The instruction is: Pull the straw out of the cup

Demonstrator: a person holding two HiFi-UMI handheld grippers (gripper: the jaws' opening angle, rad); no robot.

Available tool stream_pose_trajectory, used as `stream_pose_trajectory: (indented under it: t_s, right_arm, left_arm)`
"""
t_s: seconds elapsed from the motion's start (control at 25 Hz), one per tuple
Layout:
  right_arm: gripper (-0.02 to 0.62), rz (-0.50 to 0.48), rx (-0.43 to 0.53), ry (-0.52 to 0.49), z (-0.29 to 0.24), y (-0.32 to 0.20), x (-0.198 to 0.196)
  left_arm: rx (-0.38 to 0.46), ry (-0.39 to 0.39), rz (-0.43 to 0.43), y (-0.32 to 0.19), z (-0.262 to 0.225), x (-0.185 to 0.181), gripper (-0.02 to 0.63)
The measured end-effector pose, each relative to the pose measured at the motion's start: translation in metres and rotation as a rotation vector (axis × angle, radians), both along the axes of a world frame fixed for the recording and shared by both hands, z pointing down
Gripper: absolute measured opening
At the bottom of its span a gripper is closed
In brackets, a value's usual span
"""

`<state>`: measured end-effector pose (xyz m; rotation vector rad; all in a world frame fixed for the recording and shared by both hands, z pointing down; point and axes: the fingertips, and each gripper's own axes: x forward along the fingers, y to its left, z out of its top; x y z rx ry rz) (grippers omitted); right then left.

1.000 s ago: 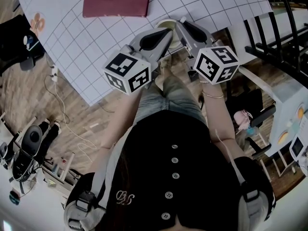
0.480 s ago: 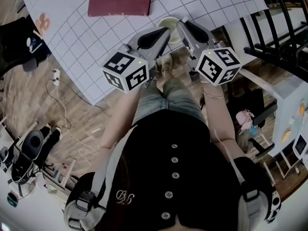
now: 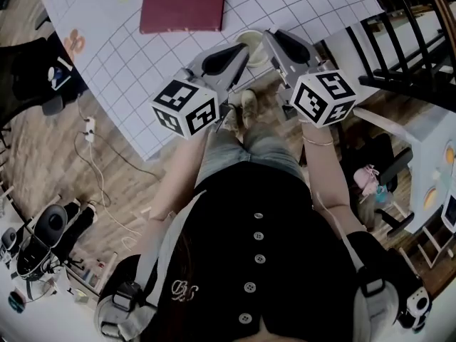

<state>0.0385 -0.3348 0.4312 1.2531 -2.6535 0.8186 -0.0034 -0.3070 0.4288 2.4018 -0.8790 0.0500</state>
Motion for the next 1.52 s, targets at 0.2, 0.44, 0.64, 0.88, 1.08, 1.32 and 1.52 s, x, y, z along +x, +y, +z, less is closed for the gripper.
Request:
stream_pose_trajectory:
  t_s: [0.2, 0.44, 0.64, 0.88, 1.08, 1.32, 1.52]
  right_arm:
    - [0.04, 0.002, 0.051, 0.016, -0.021, 0.002, -0.001]
    - [0.04, 0.0, 0.112, 0.032, -0.049, 0.004, -0.001]
    - [0.04, 0.004, 0.167, 0.038, -0.073, 0.003, 0.001]
    - [0.04, 0.002, 0.228, 0.044, -0.098, 0.005, 0.001]
    - [0.04, 0.006, 0.289, 0.023, -0.127, 0.008, 0.003]
    - [0.04, 0.002, 0.349, 0.021, -0.149, 0.014, 0.004]
    - [0.04, -0.003, 0.38, 0.019, -0.159, 0.015, 0.005]
  left_arm:
    - [0.04, 0.023, -0.015, -0.004, -0.021, -0.004, -0.003]
    - [0.091, 0.02, -0.016, -0.005, -0.042, -0.01, -0.003]
    - [0.144, 0.024, -0.026, -0.008, -0.062, -0.016, -0.003]
    - [0.207, 0.006, -0.029, -0.016, -0.083, -0.02, -0.003]
    - [0.252, -0.005, -0.013, -0.019, -0.097, -0.018, -0.003]
    - [0.283, 0.036, 0.001, -0.015, -0.115, -0.016, -0.003]
    - [0.323, 0.045, 0.009, -0.017, -0.131, -0.015, -0.003]
